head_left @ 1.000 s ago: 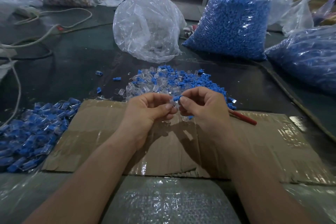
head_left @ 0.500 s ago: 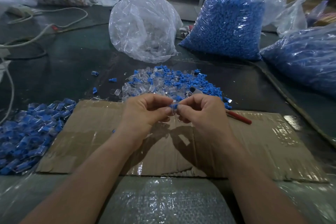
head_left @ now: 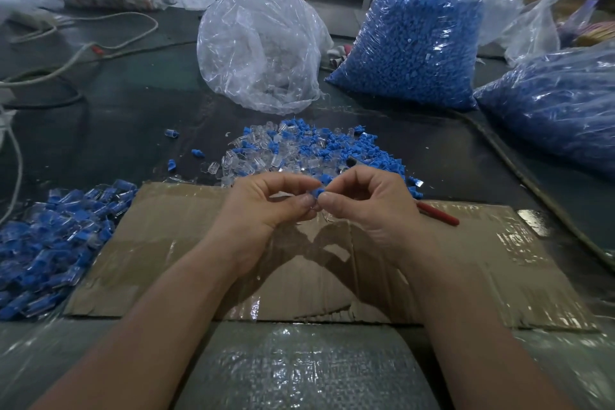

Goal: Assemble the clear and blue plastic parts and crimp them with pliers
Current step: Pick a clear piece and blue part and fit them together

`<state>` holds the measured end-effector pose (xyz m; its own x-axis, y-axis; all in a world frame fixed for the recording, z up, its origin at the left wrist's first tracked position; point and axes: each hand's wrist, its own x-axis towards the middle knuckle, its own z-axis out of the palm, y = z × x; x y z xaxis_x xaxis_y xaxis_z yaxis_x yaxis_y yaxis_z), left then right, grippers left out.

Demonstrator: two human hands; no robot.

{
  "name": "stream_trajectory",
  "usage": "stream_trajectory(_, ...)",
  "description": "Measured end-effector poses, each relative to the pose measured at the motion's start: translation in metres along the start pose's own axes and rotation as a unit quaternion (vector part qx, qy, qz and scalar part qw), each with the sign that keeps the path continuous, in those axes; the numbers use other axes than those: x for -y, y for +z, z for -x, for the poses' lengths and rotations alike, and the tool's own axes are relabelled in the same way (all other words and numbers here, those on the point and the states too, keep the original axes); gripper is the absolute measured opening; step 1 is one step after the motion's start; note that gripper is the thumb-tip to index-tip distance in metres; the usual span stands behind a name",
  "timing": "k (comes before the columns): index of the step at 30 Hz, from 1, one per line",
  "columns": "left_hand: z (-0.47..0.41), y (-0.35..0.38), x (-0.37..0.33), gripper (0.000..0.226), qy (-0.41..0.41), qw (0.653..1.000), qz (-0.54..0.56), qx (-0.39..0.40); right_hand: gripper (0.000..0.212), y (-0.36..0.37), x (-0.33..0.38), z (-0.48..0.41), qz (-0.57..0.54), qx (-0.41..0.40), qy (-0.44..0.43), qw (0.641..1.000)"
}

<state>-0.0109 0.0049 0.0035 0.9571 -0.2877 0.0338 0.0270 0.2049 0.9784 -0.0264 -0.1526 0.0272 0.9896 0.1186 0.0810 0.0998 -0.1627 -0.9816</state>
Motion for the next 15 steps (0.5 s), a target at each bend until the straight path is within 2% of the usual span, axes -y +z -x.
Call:
stream_trajectory(4, -0.0003, 0.0005, 0.0012, 0.022, 0.015, 0.999, 0.032, -0.003, 0.026, -0.0022, -0.0027, -0.0008, -0.068, 0.035, 0.036, 0.996)
stream_trajectory(10, 0.0014, -0.001, -0.0011, 0.015, 0.003, 0.998, 0.055, -0.013, 0.024, -0.0023, -0.0016, 0.0011, -0.134, 0.086, 0.025, 0.987)
stream_trajectory(15, 0.0025, -0.0002, -0.0072, 0.014, -0.005, 0.999, 0.05, 0.012, 0.022, 0.0005, 0.0007, 0.0019, -0.127, 0.057, -0.01, 0.99)
